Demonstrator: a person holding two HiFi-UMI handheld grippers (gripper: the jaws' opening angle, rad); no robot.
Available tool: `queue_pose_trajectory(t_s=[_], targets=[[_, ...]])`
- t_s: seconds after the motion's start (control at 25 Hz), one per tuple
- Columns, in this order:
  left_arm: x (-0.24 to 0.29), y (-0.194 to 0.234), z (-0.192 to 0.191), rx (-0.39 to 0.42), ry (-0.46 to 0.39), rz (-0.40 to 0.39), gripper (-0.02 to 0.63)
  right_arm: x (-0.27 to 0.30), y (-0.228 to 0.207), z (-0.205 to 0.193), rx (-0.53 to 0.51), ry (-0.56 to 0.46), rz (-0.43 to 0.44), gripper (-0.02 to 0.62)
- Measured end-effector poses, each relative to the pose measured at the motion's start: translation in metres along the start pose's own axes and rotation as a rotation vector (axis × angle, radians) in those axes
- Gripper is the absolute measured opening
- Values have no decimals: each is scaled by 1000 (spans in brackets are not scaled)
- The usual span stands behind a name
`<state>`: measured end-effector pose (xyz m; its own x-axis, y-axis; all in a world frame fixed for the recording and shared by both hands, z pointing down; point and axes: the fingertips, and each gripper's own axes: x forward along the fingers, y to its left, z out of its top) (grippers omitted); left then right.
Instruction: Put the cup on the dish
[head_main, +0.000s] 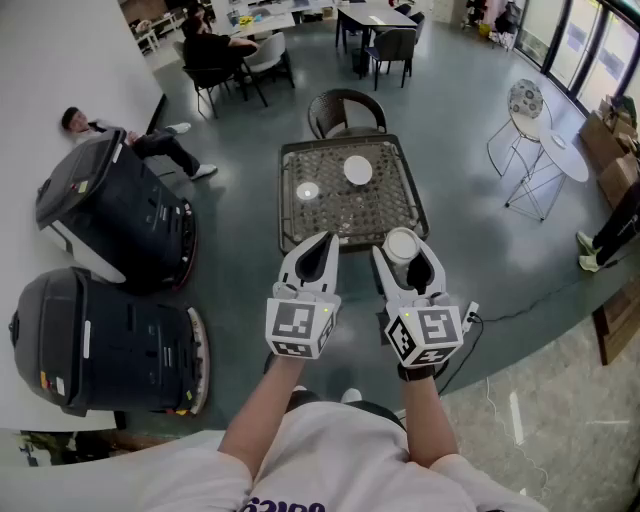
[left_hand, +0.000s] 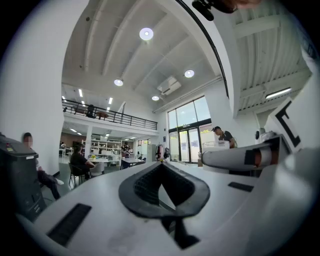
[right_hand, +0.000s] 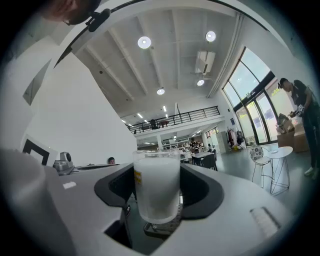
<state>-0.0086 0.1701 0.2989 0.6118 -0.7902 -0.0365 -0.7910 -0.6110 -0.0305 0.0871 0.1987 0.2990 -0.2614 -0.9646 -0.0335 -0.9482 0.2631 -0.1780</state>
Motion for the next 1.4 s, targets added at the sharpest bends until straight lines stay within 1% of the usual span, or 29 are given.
queue_pose_trajectory(t_s=[0.12, 0.2, 0.32, 0.44, 0.56, 0.76, 0.84, 0.92, 1.04, 1.16, 1.24, 1.32, 1.4], targets=[[4, -19, 3, 29, 22, 11, 3, -8, -14, 5, 10, 3, 19, 258], [10, -33, 4, 29, 30, 11, 3, -17, -29, 9, 22, 2, 4, 258], [25, -45, 8, 38, 20, 17, 3, -21, -49, 17, 28, -10, -22, 258], [33, -52, 8, 49, 17, 26, 3, -21, -62, 17, 45, -14, -33, 258], [41, -60, 4, 54, 32, 17, 3, -22, -72, 13, 59, 1, -44, 258], [52, -59, -1, 57, 29, 16, 3, -18, -78, 5, 44, 6, -45, 258], [56, -49, -6, 42, 27, 19, 3, -8, -76, -1, -32, 9, -69, 258], [63, -34, -12, 1, 26, 27, 3, 8, -70, -6, -111, 5, -90, 258], [82, -4, -18, -18, 10, 37, 3, 46, -59, -14, -98, -5, -37, 258], [115, 28, -26, -33, -15, 42, 3, 88, -59, -22, -84, 17, 5, 258], [137, 47, -35, -21, -14, 41, 3, 114, -63, -25, -78, 22, 11, 258], [159, 67, -41, 5, -9, 36, 3, 145, -69, -24, -94, 19, 8, 258], [181, 92, -40, 2, -18, 38, 3, 177, -76, -19, -117, 7, 1, 258]])
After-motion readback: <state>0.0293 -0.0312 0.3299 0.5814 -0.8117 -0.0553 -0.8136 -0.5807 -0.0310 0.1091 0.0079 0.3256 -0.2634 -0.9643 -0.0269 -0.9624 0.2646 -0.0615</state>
